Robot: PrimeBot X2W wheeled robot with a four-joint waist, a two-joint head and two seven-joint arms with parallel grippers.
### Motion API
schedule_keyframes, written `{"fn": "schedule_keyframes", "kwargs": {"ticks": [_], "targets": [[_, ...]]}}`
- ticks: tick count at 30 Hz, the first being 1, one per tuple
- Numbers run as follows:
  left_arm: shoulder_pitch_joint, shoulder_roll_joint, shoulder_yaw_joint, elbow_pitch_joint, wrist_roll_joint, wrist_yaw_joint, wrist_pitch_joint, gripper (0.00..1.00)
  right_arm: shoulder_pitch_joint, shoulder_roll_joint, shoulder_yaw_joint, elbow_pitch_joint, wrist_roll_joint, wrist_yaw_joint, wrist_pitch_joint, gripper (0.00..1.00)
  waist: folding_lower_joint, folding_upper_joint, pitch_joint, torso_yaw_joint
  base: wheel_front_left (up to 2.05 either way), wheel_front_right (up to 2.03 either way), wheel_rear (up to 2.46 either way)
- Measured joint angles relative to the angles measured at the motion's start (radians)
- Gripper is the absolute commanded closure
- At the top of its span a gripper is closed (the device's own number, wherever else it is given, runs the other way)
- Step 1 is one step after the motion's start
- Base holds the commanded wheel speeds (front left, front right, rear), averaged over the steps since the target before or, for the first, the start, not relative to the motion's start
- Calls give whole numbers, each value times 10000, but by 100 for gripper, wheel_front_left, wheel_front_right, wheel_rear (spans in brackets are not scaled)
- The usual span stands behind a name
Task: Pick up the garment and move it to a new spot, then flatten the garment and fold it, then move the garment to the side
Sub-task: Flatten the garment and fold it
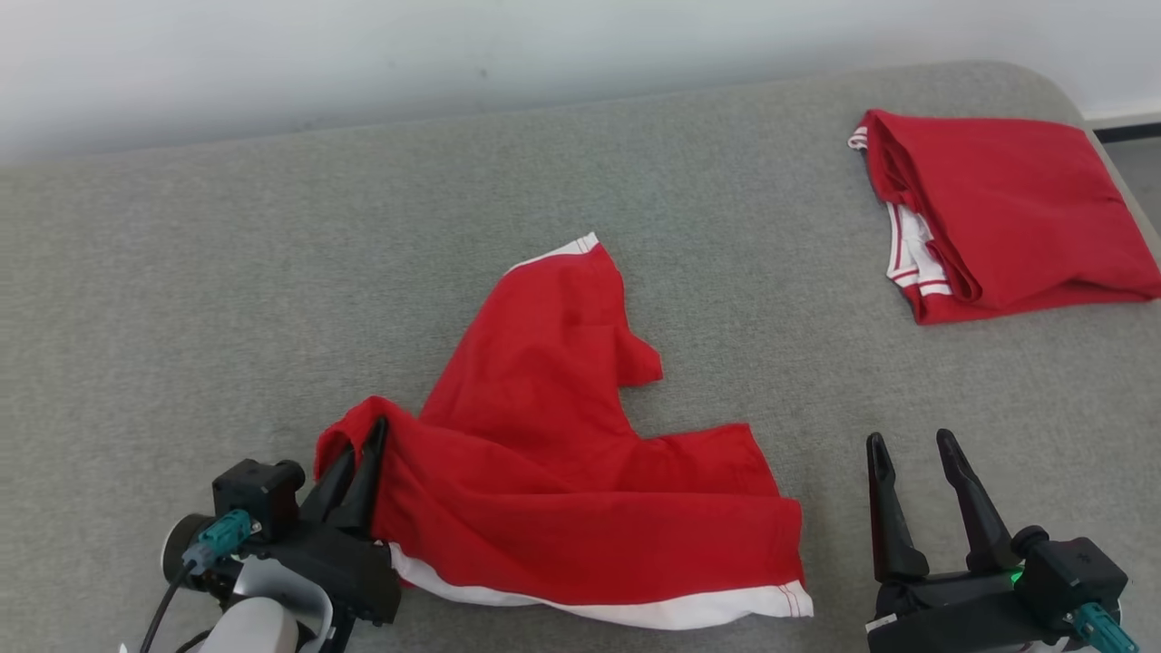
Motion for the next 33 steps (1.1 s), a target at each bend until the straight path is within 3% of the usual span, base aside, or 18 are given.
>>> {"fn": "schedule_keyframes", "kwargs": {"ticks": [19,33], "targets": [[2392,-483,470,-1768,194,0,0,0,409,-6,-102,-21,33,0,0,0,-1,-1,-835,1363,0,0,0],[3477,-786,2723,-3992,947,31,2,0,655,-46,-186,-305,33,0,0,0,-1,0,-1272,1584,0,0,0]]}}
